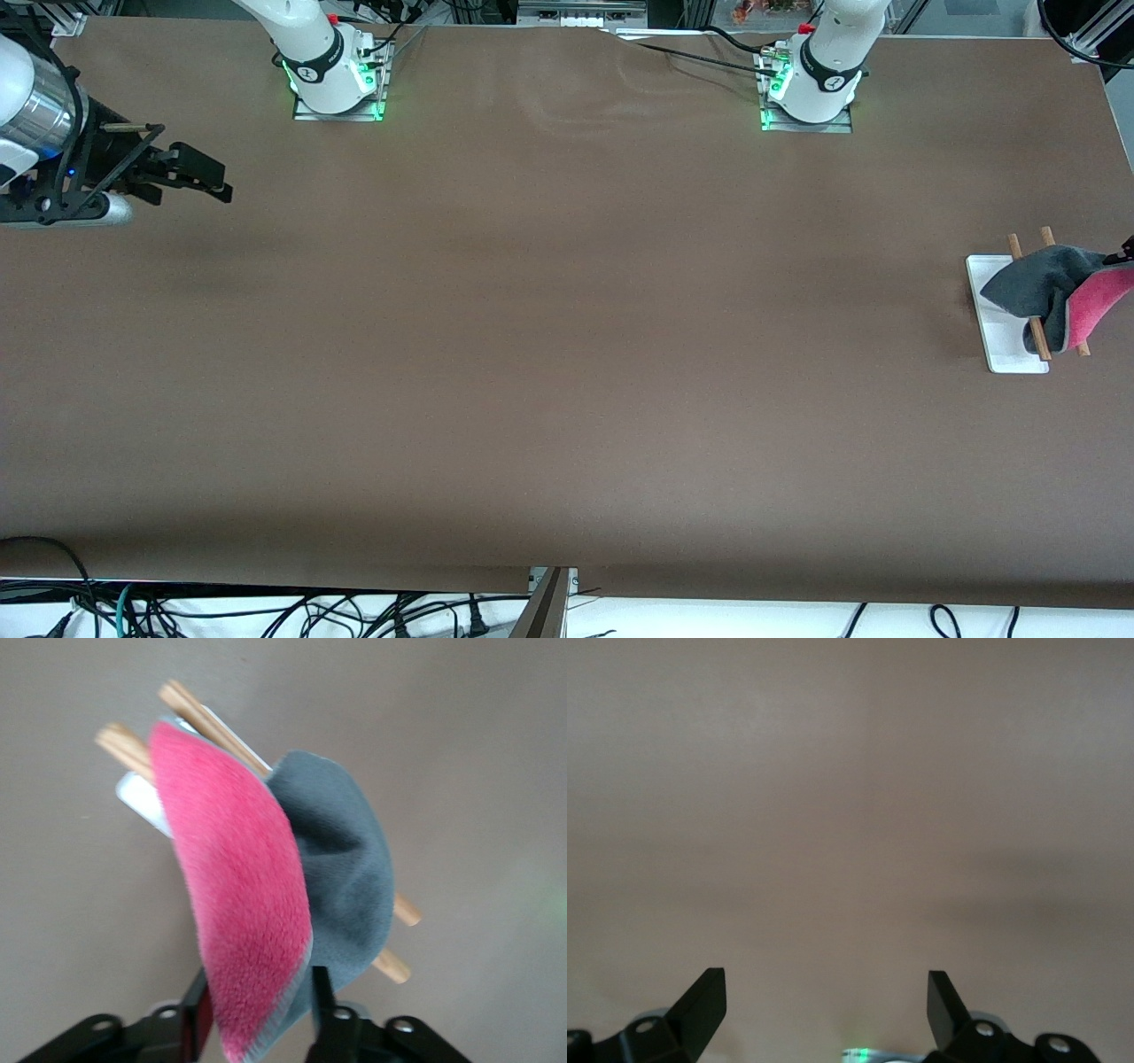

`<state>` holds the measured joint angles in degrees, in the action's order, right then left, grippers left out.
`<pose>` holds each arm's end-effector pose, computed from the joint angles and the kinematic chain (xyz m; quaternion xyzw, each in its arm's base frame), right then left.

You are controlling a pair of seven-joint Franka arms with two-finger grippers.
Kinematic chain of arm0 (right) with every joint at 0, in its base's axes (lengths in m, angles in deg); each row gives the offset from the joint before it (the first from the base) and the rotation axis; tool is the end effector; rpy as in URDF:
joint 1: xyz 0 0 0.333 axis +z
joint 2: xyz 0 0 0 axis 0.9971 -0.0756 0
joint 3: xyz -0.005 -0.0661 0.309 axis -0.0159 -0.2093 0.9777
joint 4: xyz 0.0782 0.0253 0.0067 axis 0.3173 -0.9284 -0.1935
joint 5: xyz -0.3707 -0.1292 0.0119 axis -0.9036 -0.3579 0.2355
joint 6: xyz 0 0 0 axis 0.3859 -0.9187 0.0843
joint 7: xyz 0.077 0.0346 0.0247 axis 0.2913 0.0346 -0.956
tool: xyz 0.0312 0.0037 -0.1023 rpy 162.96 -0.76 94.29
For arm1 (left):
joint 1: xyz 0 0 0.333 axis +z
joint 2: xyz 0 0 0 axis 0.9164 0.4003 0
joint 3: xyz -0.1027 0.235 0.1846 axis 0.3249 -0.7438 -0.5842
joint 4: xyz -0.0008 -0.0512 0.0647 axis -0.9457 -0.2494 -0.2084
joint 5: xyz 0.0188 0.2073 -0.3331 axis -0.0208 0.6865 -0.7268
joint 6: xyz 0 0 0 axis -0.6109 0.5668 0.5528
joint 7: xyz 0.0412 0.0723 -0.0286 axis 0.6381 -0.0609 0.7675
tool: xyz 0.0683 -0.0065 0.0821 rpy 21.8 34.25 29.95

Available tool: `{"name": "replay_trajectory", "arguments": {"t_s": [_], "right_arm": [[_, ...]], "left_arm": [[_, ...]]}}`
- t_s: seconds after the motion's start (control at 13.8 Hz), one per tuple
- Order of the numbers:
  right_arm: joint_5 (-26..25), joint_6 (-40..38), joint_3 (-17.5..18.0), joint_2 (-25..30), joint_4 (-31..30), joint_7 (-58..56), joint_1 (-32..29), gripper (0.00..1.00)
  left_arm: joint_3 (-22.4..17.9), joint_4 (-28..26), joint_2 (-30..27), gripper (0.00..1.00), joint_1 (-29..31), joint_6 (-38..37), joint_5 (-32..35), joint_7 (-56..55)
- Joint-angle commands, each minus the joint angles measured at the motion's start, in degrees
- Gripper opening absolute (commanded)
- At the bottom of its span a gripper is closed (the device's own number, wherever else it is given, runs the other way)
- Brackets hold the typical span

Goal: Pass towel and hang on rack
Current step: 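Drape the towel over the rack rods and open the left gripper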

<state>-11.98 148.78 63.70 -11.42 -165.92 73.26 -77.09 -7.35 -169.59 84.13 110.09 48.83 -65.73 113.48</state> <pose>0.5428 0.0559 0.5924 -0.9981 -0.0204 0.0464 0.0364 0.5298 0.4140 0.3572 0.9089 -0.3999 -0.0707 0.0945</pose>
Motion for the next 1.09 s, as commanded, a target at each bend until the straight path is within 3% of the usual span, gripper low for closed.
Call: {"name": "replay_trajectory", "arguments": {"t_s": [0.0, 0.29, 0.58, 1.02], "right_arm": [[-3.2, 2.9, 0.3, 1.6, -2.8, -2.6, 0.3, 1.0], [-3.6, 2.5, 0.6, 0.0, -1.2, -2.4, 0.7, 1.0], [-4.1, 3.3, 0.5, -1.2, 1.6, -1.7, 0.7, 1.0], [-4.0, 3.5, 0.7, -1.9, 1.9, -0.8, 0.8, 1.0]], "left_arm": [[0.1, 4.9, 2.3, 1.0, 0.0, -0.4, -0.3, -0.2], [1.1, 8.2, 0.6, 1.0, -3.7, -1.4, -0.1, -3.7], [1.3, 8.6, -5.4, 1.0, -11.1, -9.4, -0.5, -21.8], [12.3, 7.6, -9.5, 1.0, -16.6, -15.1, -0.2, -53.7]]}}
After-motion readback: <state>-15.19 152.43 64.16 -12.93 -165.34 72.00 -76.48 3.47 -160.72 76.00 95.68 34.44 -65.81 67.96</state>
